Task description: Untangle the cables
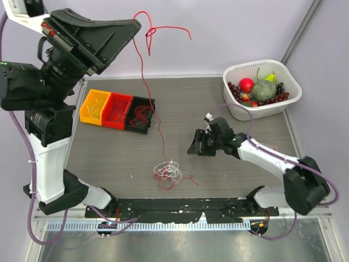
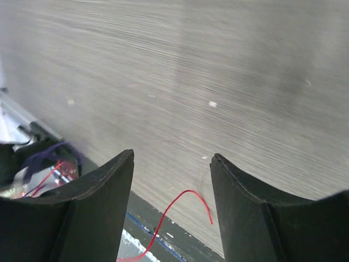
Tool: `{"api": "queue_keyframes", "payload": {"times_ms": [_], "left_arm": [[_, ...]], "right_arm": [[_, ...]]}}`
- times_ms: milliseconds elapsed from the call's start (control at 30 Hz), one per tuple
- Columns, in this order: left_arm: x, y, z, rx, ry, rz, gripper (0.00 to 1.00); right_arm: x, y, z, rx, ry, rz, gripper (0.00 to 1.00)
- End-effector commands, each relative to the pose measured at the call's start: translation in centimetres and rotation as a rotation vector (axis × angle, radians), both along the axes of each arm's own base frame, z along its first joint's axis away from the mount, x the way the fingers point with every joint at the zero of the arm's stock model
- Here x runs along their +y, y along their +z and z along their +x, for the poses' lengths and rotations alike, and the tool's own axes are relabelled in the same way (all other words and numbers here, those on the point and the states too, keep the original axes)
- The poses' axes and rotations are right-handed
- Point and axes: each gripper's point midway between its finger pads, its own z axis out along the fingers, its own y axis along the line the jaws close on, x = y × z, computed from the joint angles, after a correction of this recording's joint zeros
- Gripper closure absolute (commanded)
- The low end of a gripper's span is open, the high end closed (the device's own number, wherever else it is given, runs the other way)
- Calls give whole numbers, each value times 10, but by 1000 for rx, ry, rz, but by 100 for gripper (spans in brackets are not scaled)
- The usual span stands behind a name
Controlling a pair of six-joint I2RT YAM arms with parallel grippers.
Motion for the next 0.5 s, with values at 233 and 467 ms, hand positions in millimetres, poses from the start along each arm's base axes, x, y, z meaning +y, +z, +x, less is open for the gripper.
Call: {"api": "queue_keyframes", "payload": {"times_ms": [233,467], "left_arm": [[-31,-45,70,171,84,115,100],[-28,-40,72,178,66,104,100]], "right_arm": [[68,177,-65,-575,452,312,35],[114,229,-70,-718,483,350,36]]}}
